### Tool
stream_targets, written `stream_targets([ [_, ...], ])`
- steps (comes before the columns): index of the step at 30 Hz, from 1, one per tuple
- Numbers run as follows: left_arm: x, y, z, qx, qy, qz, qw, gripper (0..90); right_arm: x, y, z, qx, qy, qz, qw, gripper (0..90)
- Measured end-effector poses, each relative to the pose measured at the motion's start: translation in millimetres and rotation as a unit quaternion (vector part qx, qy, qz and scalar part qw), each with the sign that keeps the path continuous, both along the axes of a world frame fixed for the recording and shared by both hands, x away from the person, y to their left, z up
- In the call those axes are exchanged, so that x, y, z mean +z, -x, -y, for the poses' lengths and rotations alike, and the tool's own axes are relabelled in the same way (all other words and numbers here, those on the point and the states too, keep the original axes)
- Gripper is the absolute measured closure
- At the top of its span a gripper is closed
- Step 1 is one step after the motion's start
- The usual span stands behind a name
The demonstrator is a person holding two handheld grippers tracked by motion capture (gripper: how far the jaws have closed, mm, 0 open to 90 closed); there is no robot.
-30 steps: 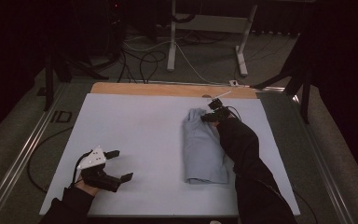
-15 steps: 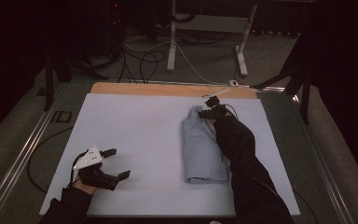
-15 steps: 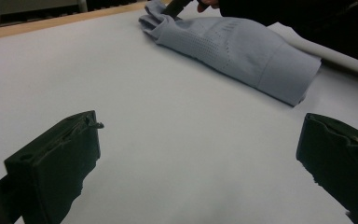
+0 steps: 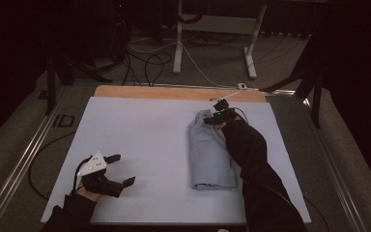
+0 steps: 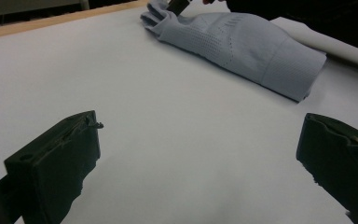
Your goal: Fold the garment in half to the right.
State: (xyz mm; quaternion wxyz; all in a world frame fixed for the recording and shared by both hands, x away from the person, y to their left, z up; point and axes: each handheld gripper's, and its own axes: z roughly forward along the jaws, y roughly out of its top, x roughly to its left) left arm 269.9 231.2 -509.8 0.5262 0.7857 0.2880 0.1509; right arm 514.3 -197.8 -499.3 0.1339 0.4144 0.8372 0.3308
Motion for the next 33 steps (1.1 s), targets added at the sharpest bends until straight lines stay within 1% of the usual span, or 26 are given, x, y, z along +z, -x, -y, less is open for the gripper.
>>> stream_targets([
  [1, 0.3, 0.0, -0.1, -0.001, -0.001, 0.001, 1.0000, 0.3, 5.1, 3.3, 0.7, 0.001, -0.001, 0.003, 1.0000, 34.9],
  [2, 0.6, 0.1, -0.2, -0.001, -0.001, 0.001, 1.0000, 0.3, 8.4, 5.4, 1.3, 0.003, -0.003, 0.006, 1.0000, 34.8],
  [3, 0.8, 0.2, -0.4, 0.000, 0.001, 0.002, 1.0000, 0.3, 17.2, 12.7, 2.7, 0.007, -0.011, 0.013, 0.9998, 33.9],
  [4, 1.0, 0.4, -0.6, 0.000, 0.001, 0.002, 1.0000, 0.3, 17.2, 12.7, 2.7, 0.007, -0.011, 0.013, 0.9998, 33.9],
  [6, 1.4, 0.6, -0.7, -0.002, -0.001, 0.003, 1.0000, 0.3, 25.1, 21.2, 2.9, 0.016, -0.014, 0.018, 0.9996, 33.5],
  [7, 1.5, 0.6, -0.8, -0.001, -0.001, 0.004, 1.0000, 0.3, 28.6, 26.4, 2.8, 0.017, -0.014, 0.022, 0.9995, 33.6],
  [8, 1.7, 0.6, -1.0, -0.001, -0.001, 0.004, 1.0000, 0.3, 34.1, 37.9, 3.4, 0.021, -0.022, 0.022, 0.9993, 34.1],
  [9, 1.9, 0.9, -1.2, 0.000, -0.001, 0.004, 1.0000, 0.3, 34.1, 37.9, 3.4, 0.021, -0.022, 0.022, 0.9993, 34.1],
  [11, 2.2, 0.9, -1.7, 0.000, -0.001, 0.005, 1.0000, 0.3, 36.2, 50.2, 3.2, 0.030, -0.026, 0.023, 0.9990, 34.6],
  [13, 2.5, 0.7, -2.3, 0.000, -0.001, 0.005, 1.0000, 0.3, 36.7, 64.1, 1.8, 0.042, -0.013, 0.025, 0.9987, 35.2],
  [14, 2.8, 0.9, -2.5, 0.001, 0.000, 0.006, 1.0000, 0.3, 37.2, 71.8, 2.5, 0.046, -0.014, 0.029, 0.9985, 36.1],
  [15, 3.2, 1.3, -2.7, 0.001, 0.000, 0.007, 1.0000, 0.3, 37.5, 78.9, 3.9, 0.051, -0.019, 0.028, 0.9981, 36.6],
  [17, 3.8, 1.7, -2.7, 0.000, -0.001, 0.009, 1.0000, 0.3, 38.1, 93.9, 6.7, 0.055, -0.021, 0.028, 0.9979, 36.7],
  [19, 3.7, 1.3, -3.1, 0.001, 0.001, 0.008, 1.0000, 0.3, 37.8, 109.2, 10.3, 0.059, -0.031, 0.025, 0.9974, 37.1],
  [22, 3.0, 1.4, -2.4, 0.000, -0.001, 0.007, 1.0000, 0.3, 34.8, 133.8, 13.4, 0.071, -0.046, 0.020, 0.9962, 42.0],
  [23, 2.9, 1.3, -2.1, -0.001, -0.001, 0.007, 1.0000, 0.3, 33.4, 141.6, 13.2, 0.079, -0.045, 0.019, 0.9957, 46.4],
  [24, 3.0, 1.2, -1.9, -0.002, -0.001, 0.006, 1.0000, 0.3, 32.1, 150.0, 12.5, 0.085, -0.044, 0.023, 0.9951, 51.5],
  [25, 3.1, 1.2, -1.9, -0.001, -0.001, 0.007, 1.0000, 0.3, 30.7, 157.2, 11.9, 0.094, -0.044, 0.024, 0.9943, 53.0],
  [26, 3.2, 1.3, -1.8, -0.002, -0.001, 0.008, 1.0000, 0.3, 29.7, 163.6, 10.5, 0.100, -0.048, 0.020, 0.9936, 57.7],
  [27, 3.2, 1.3, -2.0, -0.001, -0.002, 0.008, 1.0000, 0.3, 29.4, 170.1, 9.1, 0.106, -0.052, 0.017, 0.9929, 60.2],
  [28, 3.1, 1.2, -2.3, -0.001, -0.001, 0.008, 1.0000, 0.3, 29.8, 176.0, 7.1, 0.114, -0.054, 0.018, 0.9918, 61.0],
  [30, 2.5, 0.6, -3.1, 0.001, 0.002, 0.005, 1.0000, 0.3, 30.9, 185.8, 3.0, 0.130, -0.057, 0.019, 0.9897, 70.2],
  [31, 2.1, 0.3, -3.3, 0.001, 0.002, 0.004, 1.0000, 0.3, 31.2, 189.5, 0.4, 0.140, -0.057, 0.018, 0.9883, 71.8],
  [32, 1.9, 0.1, -3.3, 0.001, 0.002, 0.003, 1.0000, 0.3, 30.8, 192.2, -3.1, 0.149, -0.054, 0.015, 0.9872, 77.8],
  [33, 1.5, -0.1, -3.0, 0.000, 0.002, 0.003, 1.0000, 0.3, 30.2, 193.7, -5.4, 0.156, -0.049, 0.016, 0.9864, 81.8],
])
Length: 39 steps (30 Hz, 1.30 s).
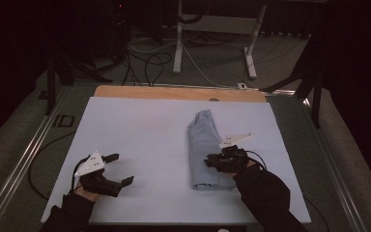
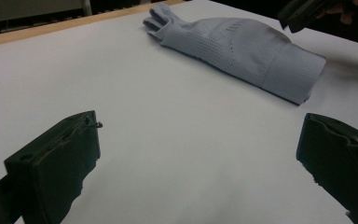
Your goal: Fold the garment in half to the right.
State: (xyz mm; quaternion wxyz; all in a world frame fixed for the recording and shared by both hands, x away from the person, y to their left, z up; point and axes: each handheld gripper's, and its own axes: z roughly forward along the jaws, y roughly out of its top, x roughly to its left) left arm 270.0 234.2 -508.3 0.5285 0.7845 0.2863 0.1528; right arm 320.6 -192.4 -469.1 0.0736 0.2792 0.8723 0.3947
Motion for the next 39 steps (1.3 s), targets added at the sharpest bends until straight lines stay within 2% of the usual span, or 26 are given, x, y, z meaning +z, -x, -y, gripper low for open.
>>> stream_targets([
  [1, -0.2, 0.0, 0.3, 0.000, 0.000, -0.001, 1.0000, 0.3, -1.1, 2.3, -3.9, 0.010, 0.008, 0.007, 0.9999, 86.0],
  [2, -0.3, 0.1, 0.6, -0.001, -0.001, -0.001, 1.0000, 0.3, -1.8, 2.6, -5.6, 0.015, 0.006, 0.007, 0.9999, 89.9],
  [3, -0.5, 0.1, 0.9, -0.002, 0.000, -0.001, 1.0000, 0.3, -2.6, 3.2, -8.1, 0.022, 0.001, 0.005, 0.9998, 90.0],
  [6, -1.3, -0.8, 1.0, -0.004, -0.001, -0.002, 1.0000, 0.3, -7.2, 2.7, -17.9, 0.046, 0.013, 0.002, 0.9988, 90.0],
  [9, -2.5, -0.9, 0.7, -0.003, 0.001, -0.005, 1.0000, 0.3, -16.9, 0.2, -22.1, 0.050, 0.031, -0.004, 0.9982, 90.0],
  [15, -3.0, -1.3, 0.7, -0.006, 0.001, -0.006, 1.0000, 0.3, -41.7, 1.7, -20.8, 0.059, 0.049, -0.033, 0.9965, 90.0],
  [17, -3.1, -1.1, 0.7, -0.007, 0.001, -0.007, 1.0000, 0.3, -46.5, 3.3, -18.9, 0.062, 0.054, -0.036, 0.9960, 90.0],
  [20, -2.9, -0.7, 0.7, -0.006, 0.001, -0.006, 1.0000, 0.3, -51.0, 4.7, -14.0, 0.063, 0.046, -0.040, 0.9962, 90.0],
  [26, -2.8, -0.3, 0.5, -0.007, 0.001, -0.006, 1.0000, 0.3, -51.1, 11.0, -9.3, 0.071, 0.045, -0.046, 0.9954, 90.0],
  [28, -2.6, -0.1, 0.2, -0.006, 0.003, -0.006, 1.0000, 0.3, -51.3, 14.6, -7.6, 0.063, 0.037, -0.054, 0.9959, 90.0],
  [30, -2.5, 0.1, 0.1, -0.006, 0.004, -0.006, 1.0000, 0.3, -52.4, 15.6, -2.3, 0.070, 0.032, -0.055, 0.9955, 90.0],
  [33, -2.9, -0.3, 0.4, -0.009, 0.002, -0.007, 0.9999, 0.3, -53.7, 17.5, 3.3, 0.065, 0.019, -0.061, 0.9958, 90.0],
  [39, -2.5, 0.2, 0.8, -0.011, -0.001, -0.006, 0.9999, 0.3, -47.8, 19.2, 10.7, 0.058, 0.008, -0.063, 0.9963, 90.0],
])
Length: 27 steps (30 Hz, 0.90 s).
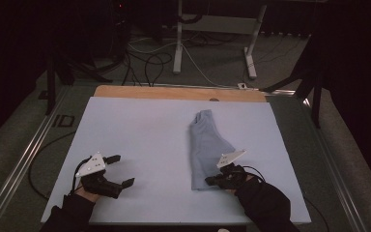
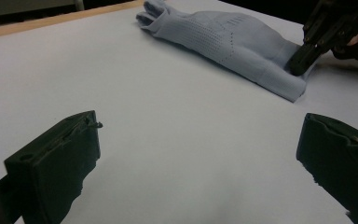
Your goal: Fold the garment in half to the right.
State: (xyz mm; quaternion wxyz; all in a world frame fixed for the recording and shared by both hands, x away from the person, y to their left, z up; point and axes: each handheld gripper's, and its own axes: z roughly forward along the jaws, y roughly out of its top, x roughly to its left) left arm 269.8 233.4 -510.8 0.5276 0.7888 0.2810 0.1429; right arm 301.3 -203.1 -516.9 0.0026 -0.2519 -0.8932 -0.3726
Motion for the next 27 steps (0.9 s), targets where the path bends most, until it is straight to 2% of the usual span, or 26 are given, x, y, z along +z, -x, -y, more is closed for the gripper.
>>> stream_targets([
  [1, -0.2, 0.0, 0.0, 0.002, 0.001, -0.001, 1.0000, 0.3, 3.5, 0.9, 1.4, 0.003, -0.008, 0.004, 1.0000, 90.0],
  [3, -0.6, -0.1, 0.5, 0.000, -0.001, -0.001, 1.0000, 0.3, 10.7, 4.5, 3.4, -0.005, 0.006, 0.024, 0.9997, 90.0],
  [5, -0.7, -0.2, 1.0, -0.001, -0.003, -0.001, 1.0000, 0.3, 15.7, 6.3, 10.6, -0.021, 0.002, 0.033, 0.9992, 88.7],
  [7, -0.2, 0.3, 1.2, -0.001, -0.002, 0.000, 1.0000, 0.3, 19.8, 9.6, 20.2, -0.043, 0.004, 0.046, 0.9980, 80.6],
  [8, -0.1, 0.4, 1.3, -0.001, -0.003, 0.001, 1.0000, 0.3, 21.1, 11.4, 25.0, -0.050, 0.004, 0.047, 0.9977, 71.0],
  [9, -0.1, 0.1, 1.4, -0.001, -0.002, 0.001, 1.0000, 0.3, 22.3, 13.6, 30.2, -0.060, 0.001, 0.048, 0.9970, 68.4],
  [11, -0.3, -0.2, 1.4, 0.000, -0.002, -0.001, 1.0000, 0.3, 22.4, 18.4, 42.1, -0.089, 0.001, 0.055, 0.9946, 57.5],
  [15, -0.4, 0.1, 2.0, -0.002, -0.006, 0.000, 1.0000, 0.3, 17.1, 22.7, 62.7, -0.135, 0.007, 0.053, 0.9894, 56.6],
  [18, -0.5, -0.3, 1.8, -0.001, -0.005, 0.000, 1.0000, 0.3, 8.3, 24.5, 74.0, -0.166, 0.016, 0.038, 0.9853, 55.8],
  [22, -0.9, -0.5, 1.8, 0.000, -0.004, -0.003, 1.0000, 0.3, -3.2, 25.5, 75.3, -0.173, 0.038, 0.026, 0.9838, 55.3],
  [25, -0.9, -0.4, 1.8, 0.000, -0.005, -0.002, 1.0000, 0.3, -7.5, 27.1, 73.1, -0.171, 0.050, 0.022, 0.9837, 62.5],
  [26, -1.0, -0.5, 1.7, 0.000, -0.005, -0.003, 1.0000, 0.3, -7.3, 27.8, 73.2, -0.173, 0.051, 0.022, 0.9834, 67.3],
  [27, -1.0, -0.5, 1.7, 0.000, -0.005, -0.003, 1.0000, 0.3, -7.3, 27.8, 73.2, -0.173, 0.051, 0.022, 0.9834, 67.3],
])
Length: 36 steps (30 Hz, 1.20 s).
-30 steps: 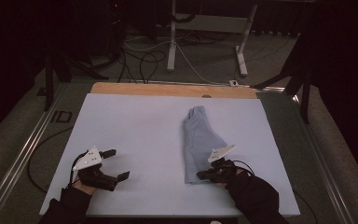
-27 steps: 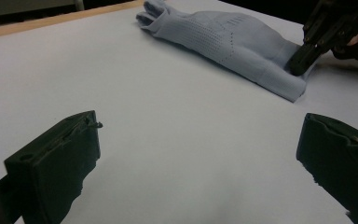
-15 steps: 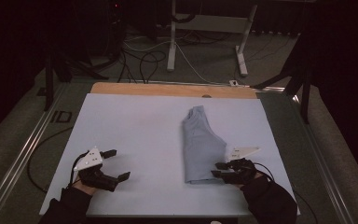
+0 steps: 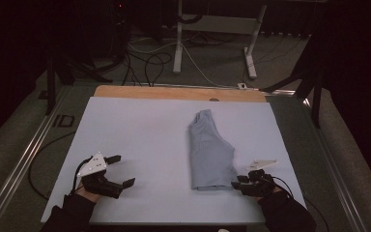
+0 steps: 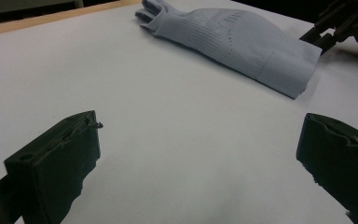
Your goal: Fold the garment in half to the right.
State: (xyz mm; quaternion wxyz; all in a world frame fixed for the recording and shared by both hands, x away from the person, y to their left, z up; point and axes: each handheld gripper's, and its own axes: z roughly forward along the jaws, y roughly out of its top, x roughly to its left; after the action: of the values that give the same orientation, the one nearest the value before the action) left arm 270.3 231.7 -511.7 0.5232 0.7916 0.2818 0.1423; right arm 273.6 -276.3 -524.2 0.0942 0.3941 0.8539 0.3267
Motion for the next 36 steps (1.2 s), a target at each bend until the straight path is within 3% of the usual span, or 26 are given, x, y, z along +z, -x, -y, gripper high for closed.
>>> stream_targets([
  [1, -0.1, -0.2, 0.0, 0.000, 0.001, 0.000, 1.0000, 0.3, 0.1, -0.3, 0.5, -0.001, -0.004, -0.005, 1.0000, 71.8],
  [2, -0.2, -0.2, 0.1, -0.001, 0.000, 0.000, 1.0000, 0.3, -0.1, 0.2, 0.8, 0.000, -0.013, -0.015, 0.9998, 84.0],
  [4, -0.5, -0.6, 0.4, -0.002, 0.000, -0.002, 1.0000, 0.3, 0.7, 2.6, -2.1, 0.002, -0.005, -0.008, 1.0000, 87.5],
  [7, -0.3, 0.1, 0.9, -0.004, -0.003, 0.000, 1.0000, 0.3, 2.4, 3.6, -2.9, 0.003, 0.000, -0.003, 1.0000, 88.3],
  [11, 0.0, -0.1, 0.0, 0.000, 0.001, 0.000, 1.0000, 0.3, 13.3, 10.4, 4.3, 0.006, -0.029, -0.002, 0.9996, 88.4],
  [15, -0.4, -0.6, 0.1, -0.002, 0.000, -0.002, 1.0000, 0.3, 15.2, 17.9, 9.8, -0.001, -0.039, -0.004, 0.9992, 88.4],
  [22, 0.1, -0.1, -0.1, -0.001, 0.000, 0.000, 1.0000, 0.3, 4.0, 14.0, 8.0, 0.000, -0.018, -0.010, 0.9998, 87.9],
  [28, 0.4, -0.1, -0.4, -0.001, 0.000, 0.001, 1.0000, 0.3, -0.6, 13.9, 9.7, -0.007, -0.007, -0.003, 0.9999, 82.1],
  [34, 0.8, -0.1, -0.4, -0.001, 0.000, 0.001, 1.0000, 0.3, 0.9, 13.6, 9.3, -0.012, -0.002, 0.005, 0.9999, 61.2],
  [36, 0.9, -0.7, -1.0, 0.000, 0.001, 0.001, 1.0000, 0.3, 4.6, 12.7, 10.6, -0.014, -0.021, 0.011, 0.9996, 54.6],
])
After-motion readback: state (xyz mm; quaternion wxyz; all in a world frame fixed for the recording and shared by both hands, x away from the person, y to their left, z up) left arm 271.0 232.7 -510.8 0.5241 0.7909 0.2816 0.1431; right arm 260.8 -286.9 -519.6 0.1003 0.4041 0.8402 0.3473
